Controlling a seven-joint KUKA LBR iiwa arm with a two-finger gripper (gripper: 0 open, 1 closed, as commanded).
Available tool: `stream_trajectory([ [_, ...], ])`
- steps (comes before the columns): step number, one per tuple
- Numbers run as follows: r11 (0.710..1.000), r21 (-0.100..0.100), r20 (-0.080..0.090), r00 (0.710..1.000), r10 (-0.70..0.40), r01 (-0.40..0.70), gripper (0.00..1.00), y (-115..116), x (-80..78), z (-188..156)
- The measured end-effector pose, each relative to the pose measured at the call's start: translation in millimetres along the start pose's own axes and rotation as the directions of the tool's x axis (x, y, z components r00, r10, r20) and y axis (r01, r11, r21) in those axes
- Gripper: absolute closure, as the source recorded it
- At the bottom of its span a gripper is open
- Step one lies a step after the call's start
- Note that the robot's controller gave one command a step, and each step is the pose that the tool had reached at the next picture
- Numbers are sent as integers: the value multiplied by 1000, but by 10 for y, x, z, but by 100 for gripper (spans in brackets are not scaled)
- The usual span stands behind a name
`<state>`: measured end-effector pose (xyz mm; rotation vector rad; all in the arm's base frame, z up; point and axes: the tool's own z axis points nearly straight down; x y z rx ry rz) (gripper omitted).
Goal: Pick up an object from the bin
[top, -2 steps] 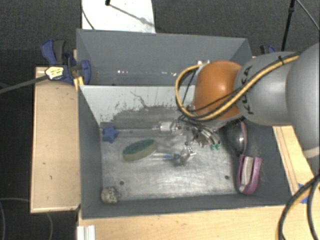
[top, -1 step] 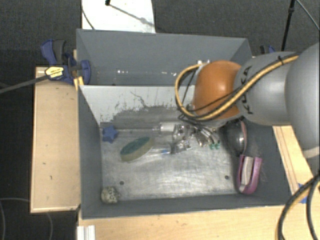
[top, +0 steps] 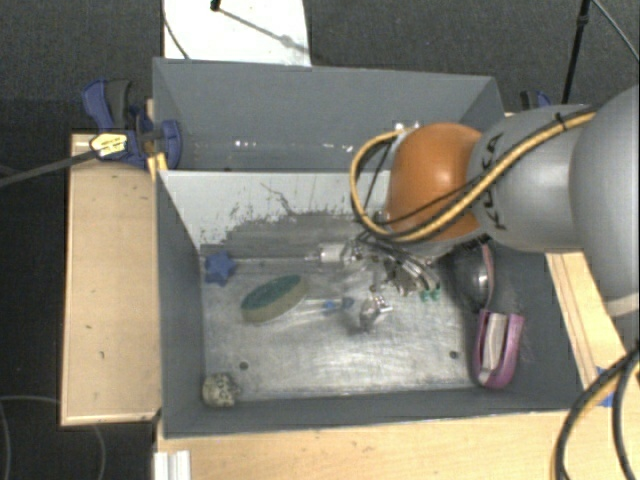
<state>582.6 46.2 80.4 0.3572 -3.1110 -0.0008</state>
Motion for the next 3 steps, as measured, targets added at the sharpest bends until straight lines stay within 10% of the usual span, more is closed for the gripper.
stream_trajectory([
  [1,996,6,9,996,-88,88,0,429,-109,53],
  [2,996,4,24,996,-85,85,100,433,-136,53],
  [3,912,10,18,911,-411,411,100,662,312,-1834],
])
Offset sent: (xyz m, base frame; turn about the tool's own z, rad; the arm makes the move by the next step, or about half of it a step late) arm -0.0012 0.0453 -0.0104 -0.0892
